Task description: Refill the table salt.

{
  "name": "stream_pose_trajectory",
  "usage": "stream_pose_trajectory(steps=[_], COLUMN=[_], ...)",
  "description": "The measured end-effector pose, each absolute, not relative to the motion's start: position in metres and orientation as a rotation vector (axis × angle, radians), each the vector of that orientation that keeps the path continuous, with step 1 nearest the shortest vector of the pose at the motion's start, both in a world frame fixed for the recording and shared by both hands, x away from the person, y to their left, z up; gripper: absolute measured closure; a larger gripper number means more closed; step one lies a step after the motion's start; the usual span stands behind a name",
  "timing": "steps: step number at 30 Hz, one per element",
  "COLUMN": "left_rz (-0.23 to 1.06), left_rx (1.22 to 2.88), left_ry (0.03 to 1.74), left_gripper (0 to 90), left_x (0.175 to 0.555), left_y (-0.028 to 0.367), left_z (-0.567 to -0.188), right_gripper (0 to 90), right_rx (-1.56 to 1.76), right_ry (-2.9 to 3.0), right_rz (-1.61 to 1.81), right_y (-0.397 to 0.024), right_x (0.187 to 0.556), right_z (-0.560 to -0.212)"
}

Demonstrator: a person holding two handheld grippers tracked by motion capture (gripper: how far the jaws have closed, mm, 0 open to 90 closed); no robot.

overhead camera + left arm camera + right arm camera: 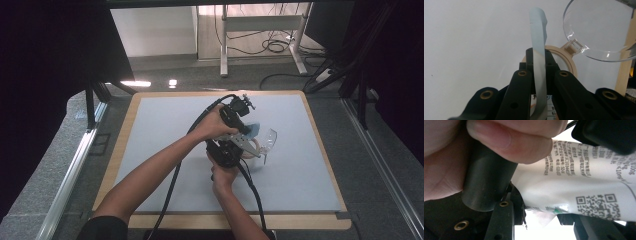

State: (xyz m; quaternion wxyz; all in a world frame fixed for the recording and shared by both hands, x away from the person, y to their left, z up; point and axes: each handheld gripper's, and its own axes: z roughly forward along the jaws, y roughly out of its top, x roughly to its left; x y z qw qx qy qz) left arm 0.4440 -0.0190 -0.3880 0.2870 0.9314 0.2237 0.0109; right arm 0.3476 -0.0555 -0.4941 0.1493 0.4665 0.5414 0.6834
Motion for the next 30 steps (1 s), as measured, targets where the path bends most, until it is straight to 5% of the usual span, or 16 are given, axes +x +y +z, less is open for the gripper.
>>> stream_pose_trajectory(steps=[30], left_rz=[0.027], left_rx=[2.498], left_ry=[0.594], left_gripper=[87.3], left_x=[0.4414], left_y=[-0.018], left_z=[-0.3843], right_gripper=[64.6], right_rx=[1.347], right_ry=[1.547], right_rz=[1.977], right_y=[-0.0538], right_x=[0.341], right_z=[-0.4893])
